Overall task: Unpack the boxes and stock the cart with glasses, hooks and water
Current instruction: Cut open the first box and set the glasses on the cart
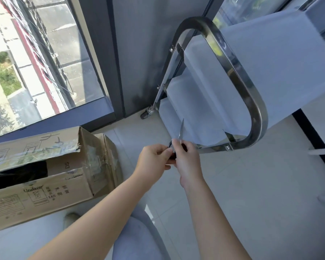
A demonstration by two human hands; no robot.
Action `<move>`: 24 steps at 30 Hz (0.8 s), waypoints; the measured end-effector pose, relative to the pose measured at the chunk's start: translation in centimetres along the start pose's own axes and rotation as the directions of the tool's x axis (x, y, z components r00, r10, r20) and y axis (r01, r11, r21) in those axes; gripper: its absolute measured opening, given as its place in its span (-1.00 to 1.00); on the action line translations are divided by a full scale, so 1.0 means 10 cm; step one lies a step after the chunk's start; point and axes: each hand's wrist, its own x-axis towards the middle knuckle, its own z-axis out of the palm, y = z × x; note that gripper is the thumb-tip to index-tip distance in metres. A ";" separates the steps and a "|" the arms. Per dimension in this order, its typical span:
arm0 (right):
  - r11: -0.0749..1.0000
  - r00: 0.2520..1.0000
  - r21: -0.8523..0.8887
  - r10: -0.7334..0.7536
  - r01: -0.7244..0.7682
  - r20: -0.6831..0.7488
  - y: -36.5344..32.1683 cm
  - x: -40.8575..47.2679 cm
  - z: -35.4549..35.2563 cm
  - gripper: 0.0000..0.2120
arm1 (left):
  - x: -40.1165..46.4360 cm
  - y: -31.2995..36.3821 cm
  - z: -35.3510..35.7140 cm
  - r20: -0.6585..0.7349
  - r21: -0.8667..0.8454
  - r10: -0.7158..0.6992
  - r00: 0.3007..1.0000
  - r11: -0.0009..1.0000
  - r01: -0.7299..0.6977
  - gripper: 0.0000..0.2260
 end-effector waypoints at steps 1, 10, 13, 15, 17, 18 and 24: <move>0.996 1.000 -0.084 0.007 -0.005 0.030 0.01 0.02 -0.03 -0.87 | 0.01 -0.03 0.01 0.002 -0.025 -0.020 1.000 0.999 0.020 -0.83; 0.850 0.995 -0.517 -0.095 0.101 0.037 0.34 0.25 -0.12 -0.77 | 0.14 -0.22 0.04 0.037 -0.073 -0.149 0.988 0.986 0.152 -0.82; 0.834 0.994 -0.546 -0.109 0.082 -0.018 0.42 0.50 -0.16 -0.76 | 0.33 -0.26 0.06 0.016 0.078 -0.163 0.987 0.984 0.161 -0.83; 0.795 0.992 -0.603 -0.116 0.060 -0.054 0.50 0.82 -0.22 -0.76 | 0.57 -0.33 0.06 -0.004 0.239 -0.140 0.990 0.961 0.137 -0.88; 0.753 0.989 -0.657 -0.119 0.032 -0.089 0.61 1.21 -0.29 -0.76 | 0.83 -0.44 0.07 -0.003 0.383 -0.137 0.991 0.915 0.127 -0.80; 0.742 0.986 -0.670 -0.127 0.019 -0.112 0.67 1.41 -0.33 -0.75 | 0.96 -0.51 0.09 0.010 0.434 -0.144 0.990 0.892 0.125 -0.78; 0.618 0.971 -0.785 -0.162 -0.036 -0.173 0.95 2.45 -0.40 -0.67 | 1.66 -1.03 0.21 0.035 0.567 -0.164 0.986 0.816 0.116 -0.88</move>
